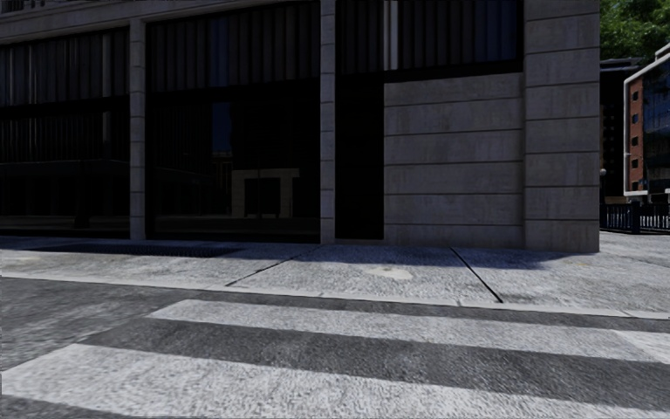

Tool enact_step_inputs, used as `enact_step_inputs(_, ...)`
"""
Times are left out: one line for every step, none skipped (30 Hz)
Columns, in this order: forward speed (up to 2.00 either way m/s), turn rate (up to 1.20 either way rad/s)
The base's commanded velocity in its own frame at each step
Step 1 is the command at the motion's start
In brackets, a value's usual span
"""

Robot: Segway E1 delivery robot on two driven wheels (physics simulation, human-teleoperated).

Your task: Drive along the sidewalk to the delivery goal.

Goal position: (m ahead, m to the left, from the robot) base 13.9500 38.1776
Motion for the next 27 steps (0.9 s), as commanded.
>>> enact_step_inputs(2.00,0.00)
enact_step_inputs(2.00,0.00)
enact_step_inputs(2.00,0.00)
enact_step_inputs(2.00,0.00)
enact_step_inputs(2.00,0.00)
enact_step_inputs(2.00,0.00)
enact_step_inputs(2.00,0.00)
enact_step_inputs(2.00,0.00)
enact_step_inputs(2.00,0.00)
enact_step_inputs(2.00,0.00)
enact_step_inputs(2.00,0.00)
enact_step_inputs(2.00,0.00)
enact_step_inputs(2.00,0.00)
enact_step_inputs(2.00,0.00)
enact_step_inputs(2.00,0.00)
enact_step_inputs(2.00,0.00)
enact_step_inputs(2.00,0.00)
enact_step_inputs(2.00,0.00)
enact_step_inputs(2.00,0.00)
enact_step_inputs(2.00,0.00)
enact_step_inputs(2.00,0.00)
enact_step_inputs(2.00,0.00)
enact_step_inputs(2.00,0.00)
enact_step_inputs(2.00,0.06)
enact_step_inputs(2.00,0.14)
enact_step_inputs(2.00,0.18)
enact_step_inputs(2.00,0.18)
